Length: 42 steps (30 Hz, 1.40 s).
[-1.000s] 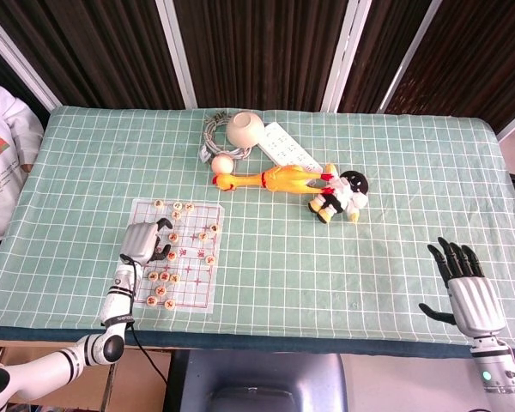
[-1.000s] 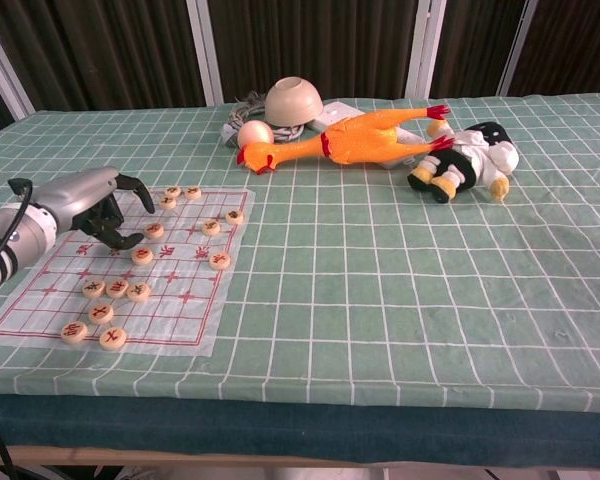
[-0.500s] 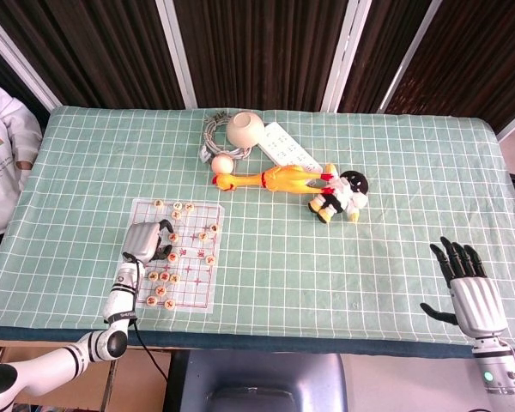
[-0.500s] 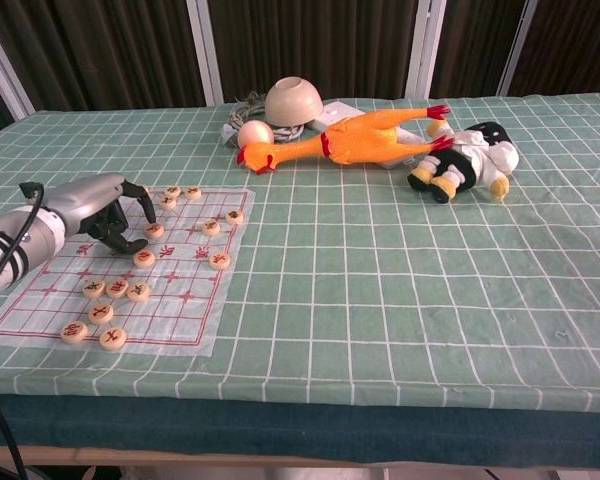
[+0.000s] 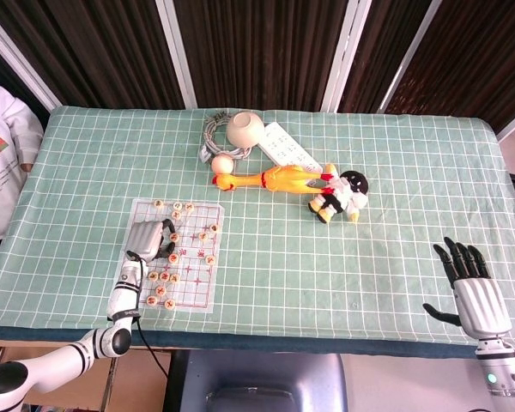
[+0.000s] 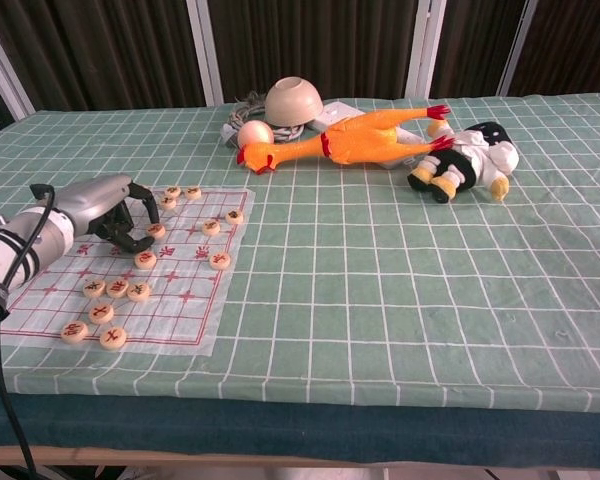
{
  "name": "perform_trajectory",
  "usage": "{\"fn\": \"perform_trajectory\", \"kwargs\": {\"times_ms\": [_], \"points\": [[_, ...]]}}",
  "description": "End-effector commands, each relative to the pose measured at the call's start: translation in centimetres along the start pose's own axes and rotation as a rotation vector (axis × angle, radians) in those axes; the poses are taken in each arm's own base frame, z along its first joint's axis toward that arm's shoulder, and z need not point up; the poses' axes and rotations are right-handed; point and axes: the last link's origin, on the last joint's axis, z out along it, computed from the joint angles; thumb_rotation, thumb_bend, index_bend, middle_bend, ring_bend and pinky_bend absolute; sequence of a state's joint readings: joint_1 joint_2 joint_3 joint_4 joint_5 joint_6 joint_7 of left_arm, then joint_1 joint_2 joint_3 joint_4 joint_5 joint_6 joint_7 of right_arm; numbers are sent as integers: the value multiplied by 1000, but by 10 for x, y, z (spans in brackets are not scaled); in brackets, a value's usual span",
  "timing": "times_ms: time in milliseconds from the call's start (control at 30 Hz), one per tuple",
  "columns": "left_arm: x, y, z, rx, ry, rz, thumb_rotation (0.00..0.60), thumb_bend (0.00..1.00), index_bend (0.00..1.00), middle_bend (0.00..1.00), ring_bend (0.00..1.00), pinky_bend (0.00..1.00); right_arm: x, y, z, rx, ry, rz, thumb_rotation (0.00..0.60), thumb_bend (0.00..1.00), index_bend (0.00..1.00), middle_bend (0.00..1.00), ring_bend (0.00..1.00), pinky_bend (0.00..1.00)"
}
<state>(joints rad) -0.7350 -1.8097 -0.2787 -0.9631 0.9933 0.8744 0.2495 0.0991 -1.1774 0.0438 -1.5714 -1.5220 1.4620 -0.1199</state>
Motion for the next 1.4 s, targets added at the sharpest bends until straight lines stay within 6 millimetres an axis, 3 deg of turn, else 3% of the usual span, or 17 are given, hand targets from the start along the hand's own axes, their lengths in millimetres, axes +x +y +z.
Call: {"fn": "perform_trajectory", "kwargs": {"times_ms": [33, 533, 667, 867, 1400], "points": [[1, 1, 1, -2, 6, -6, 600, 335, 511, 1000, 1000, 1000, 0, 0, 0, 1, -1, -1, 600, 114, 0, 0, 0, 0], [22, -1, 0, -17, 62, -33, 600, 331, 520, 1000, 1000, 1000, -2, -1, 0, 0, -8, -4, 600, 114, 0, 0, 0, 0], [32, -25, 5, 53, 69, -47, 600, 331, 522, 1000, 1000, 1000, -3, -1, 0, -3, -11, -5, 600, 114, 0, 0, 0, 0], [39, -39, 12, 107, 71, -58, 600, 329, 527, 1000, 1000, 1000, -2, -2, -1, 6, -8, -4, 600, 114, 0, 0, 0, 0], [25, -37, 22, 119, 48, -28, 600, 327, 526, 1000, 1000, 1000, 1, 0, -2, 3, 6, 1, 600, 114, 0, 0, 0, 0]]}}
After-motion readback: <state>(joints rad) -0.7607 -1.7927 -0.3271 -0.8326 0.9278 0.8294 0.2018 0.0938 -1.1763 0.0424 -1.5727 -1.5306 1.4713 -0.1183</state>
